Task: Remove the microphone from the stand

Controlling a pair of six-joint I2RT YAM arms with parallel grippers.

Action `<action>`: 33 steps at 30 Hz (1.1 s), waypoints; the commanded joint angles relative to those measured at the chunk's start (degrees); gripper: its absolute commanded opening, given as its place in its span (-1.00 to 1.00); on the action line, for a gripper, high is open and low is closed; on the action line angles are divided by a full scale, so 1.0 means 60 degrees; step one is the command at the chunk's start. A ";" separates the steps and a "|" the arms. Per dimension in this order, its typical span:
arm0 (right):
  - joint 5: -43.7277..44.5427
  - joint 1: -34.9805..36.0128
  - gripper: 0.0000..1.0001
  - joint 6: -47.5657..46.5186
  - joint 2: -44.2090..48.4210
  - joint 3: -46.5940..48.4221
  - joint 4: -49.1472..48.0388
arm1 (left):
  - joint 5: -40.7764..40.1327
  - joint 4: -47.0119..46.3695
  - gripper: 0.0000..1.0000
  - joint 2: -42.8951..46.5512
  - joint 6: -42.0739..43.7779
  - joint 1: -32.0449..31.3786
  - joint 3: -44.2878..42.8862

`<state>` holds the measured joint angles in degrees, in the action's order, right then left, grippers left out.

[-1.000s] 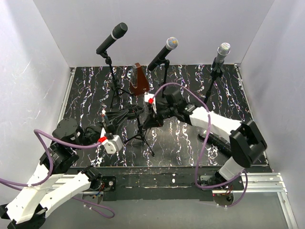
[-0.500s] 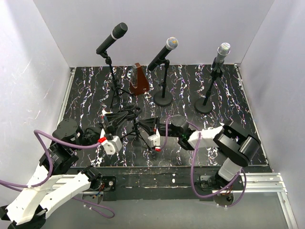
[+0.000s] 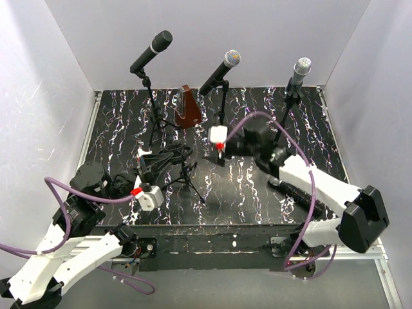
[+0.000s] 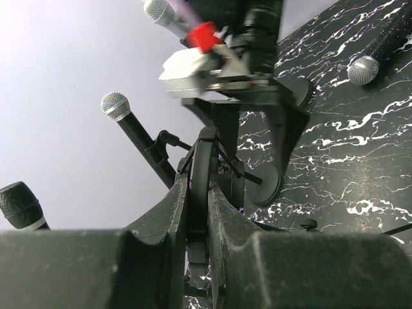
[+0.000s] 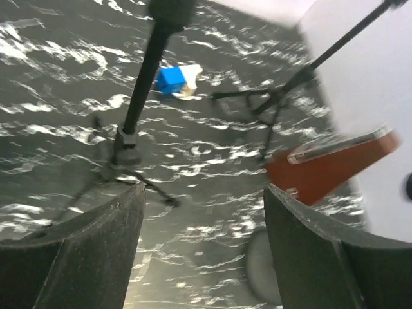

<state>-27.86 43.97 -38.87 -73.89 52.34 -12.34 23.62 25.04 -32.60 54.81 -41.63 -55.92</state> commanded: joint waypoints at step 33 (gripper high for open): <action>-0.6021 -0.0985 0.15 0.9583 -0.6098 0.5296 0.4021 | 0.0034 -0.0174 -1.00 0.0072 0.0123 0.0053 0.0180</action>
<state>-61.34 38.85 14.63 -109.30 82.06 16.56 23.62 22.72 -32.03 55.96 -41.63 -54.24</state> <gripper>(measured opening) 0.596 0.123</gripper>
